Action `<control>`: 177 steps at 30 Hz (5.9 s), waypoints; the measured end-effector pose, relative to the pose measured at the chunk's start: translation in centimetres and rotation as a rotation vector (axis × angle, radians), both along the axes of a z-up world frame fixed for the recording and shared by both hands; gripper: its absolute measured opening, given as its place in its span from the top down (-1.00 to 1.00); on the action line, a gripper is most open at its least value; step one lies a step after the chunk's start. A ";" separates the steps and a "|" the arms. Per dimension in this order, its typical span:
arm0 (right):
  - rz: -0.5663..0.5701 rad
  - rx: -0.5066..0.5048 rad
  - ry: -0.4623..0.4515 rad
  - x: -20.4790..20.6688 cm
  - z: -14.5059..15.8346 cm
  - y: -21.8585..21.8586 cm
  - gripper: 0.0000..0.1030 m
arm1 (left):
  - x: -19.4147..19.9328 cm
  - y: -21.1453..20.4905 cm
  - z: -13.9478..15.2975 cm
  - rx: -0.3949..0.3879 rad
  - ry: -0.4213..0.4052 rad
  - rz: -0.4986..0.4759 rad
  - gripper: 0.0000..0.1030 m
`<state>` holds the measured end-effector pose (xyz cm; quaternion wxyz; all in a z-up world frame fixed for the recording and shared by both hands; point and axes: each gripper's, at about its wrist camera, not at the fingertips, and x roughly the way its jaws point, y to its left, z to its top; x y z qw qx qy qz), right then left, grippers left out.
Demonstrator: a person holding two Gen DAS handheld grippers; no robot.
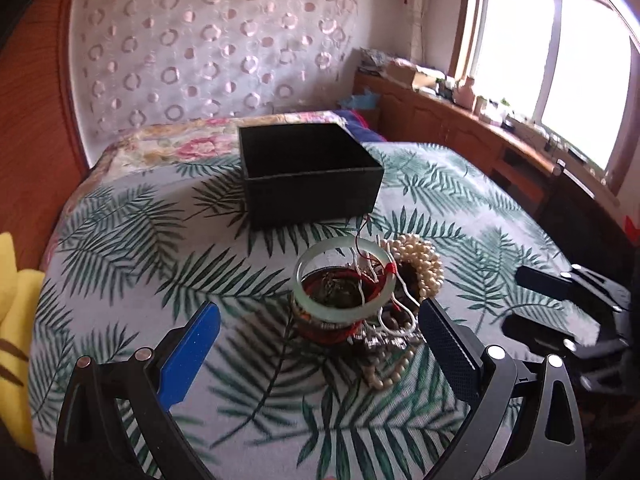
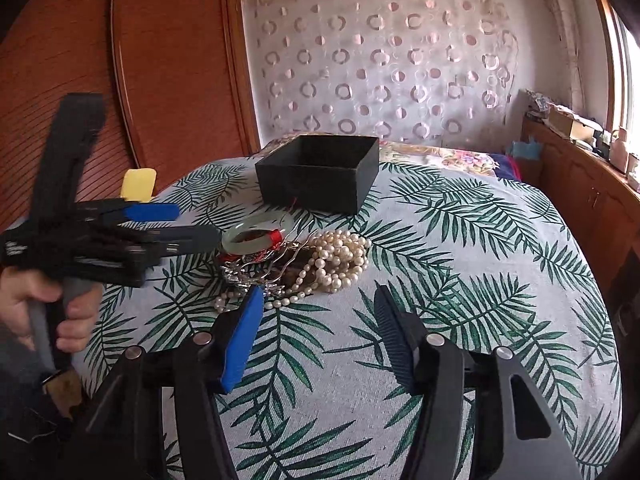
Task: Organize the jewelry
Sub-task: 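Grasp the jade bangle with the left tool while the right tool grasps silver hairpins, then carry the bangle and hairpins into the black box and open both tools, then move both tools back over the remaining jewelry pile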
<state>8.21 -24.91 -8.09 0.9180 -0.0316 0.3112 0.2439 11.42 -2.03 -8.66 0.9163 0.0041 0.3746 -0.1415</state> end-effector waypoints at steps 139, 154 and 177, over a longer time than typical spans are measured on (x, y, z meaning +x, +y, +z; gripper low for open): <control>0.182 -0.034 0.072 19.0 5.0 1.6 0.42 | 16.0 -0.4 3.3 0.099 0.003 0.036 -0.34; 0.156 -0.047 0.068 16.5 3.5 -1.1 0.41 | 16.4 -3.0 2.5 0.144 0.014 -0.001 -0.34; 0.165 -0.032 0.133 7.2 0.3 -1.4 0.41 | 2.2 2.2 -0.5 -0.018 0.024 -0.030 -0.42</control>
